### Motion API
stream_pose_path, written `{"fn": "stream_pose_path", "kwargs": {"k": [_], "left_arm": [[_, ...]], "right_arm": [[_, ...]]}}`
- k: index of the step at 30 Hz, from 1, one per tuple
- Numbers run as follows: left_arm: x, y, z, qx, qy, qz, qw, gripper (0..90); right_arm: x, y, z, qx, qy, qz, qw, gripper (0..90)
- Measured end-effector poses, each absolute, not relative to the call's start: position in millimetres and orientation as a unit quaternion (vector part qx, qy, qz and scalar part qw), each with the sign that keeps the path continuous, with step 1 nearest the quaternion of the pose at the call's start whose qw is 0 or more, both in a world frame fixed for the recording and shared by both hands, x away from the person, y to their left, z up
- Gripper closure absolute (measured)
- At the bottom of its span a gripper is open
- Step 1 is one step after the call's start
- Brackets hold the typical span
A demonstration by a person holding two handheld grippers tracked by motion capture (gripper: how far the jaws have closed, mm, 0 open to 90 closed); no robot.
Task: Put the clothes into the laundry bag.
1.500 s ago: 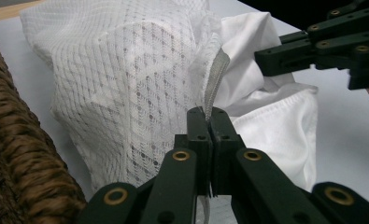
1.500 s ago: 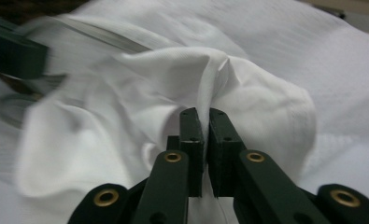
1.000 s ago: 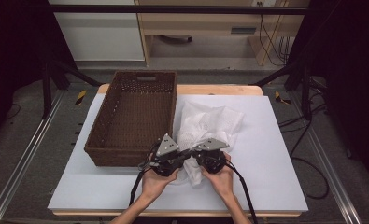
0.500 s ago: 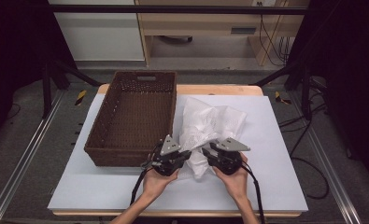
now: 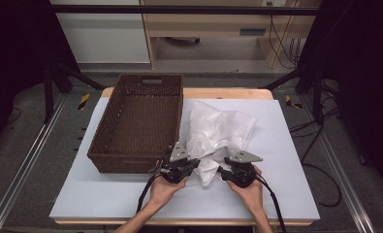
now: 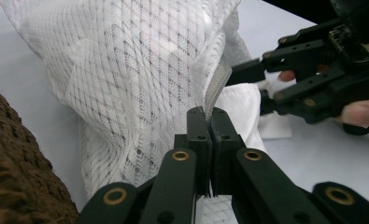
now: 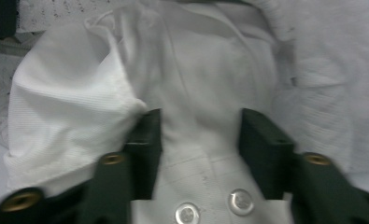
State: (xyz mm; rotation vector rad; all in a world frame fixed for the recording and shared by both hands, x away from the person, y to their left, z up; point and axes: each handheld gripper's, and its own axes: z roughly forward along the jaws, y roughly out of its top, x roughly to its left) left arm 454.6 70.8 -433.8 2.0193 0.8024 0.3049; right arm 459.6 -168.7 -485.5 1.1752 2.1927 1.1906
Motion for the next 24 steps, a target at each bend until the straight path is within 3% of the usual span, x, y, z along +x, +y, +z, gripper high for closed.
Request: {"fn": "stream_pose_path", "kwargs": {"k": [2,3,5,12,17,24], "left_arm": [[455,71,-434,0.819,0.326,0.122,0.457,88.2],[455,71,-434,0.819,0.325,0.123,0.457,88.2],[455,72,-432,0.817,0.326,0.123,0.46,88.2],[455,76,-426,0.81,0.327,0.121,0.472,88.2],[449,76,-417,0.804,0.322,0.115,0.487,88.4],[443,73,-415,0.809,0.316,0.122,0.481,88.4]], "right_arm": [[462,-167,-486,0.412,0.786,0.421,0.186,76.2],[463,-166,-483,0.409,0.788,0.419,0.188,86.4],[461,-165,-475,0.409,0.782,0.432,0.184,89.0],[450,-151,-458,0.365,0.78,0.472,0.19,89.7],[468,-128,-463,0.379,0.779,0.458,0.201,89.5],[509,-123,-481,0.48,0.724,0.407,0.283,88.8]]}}
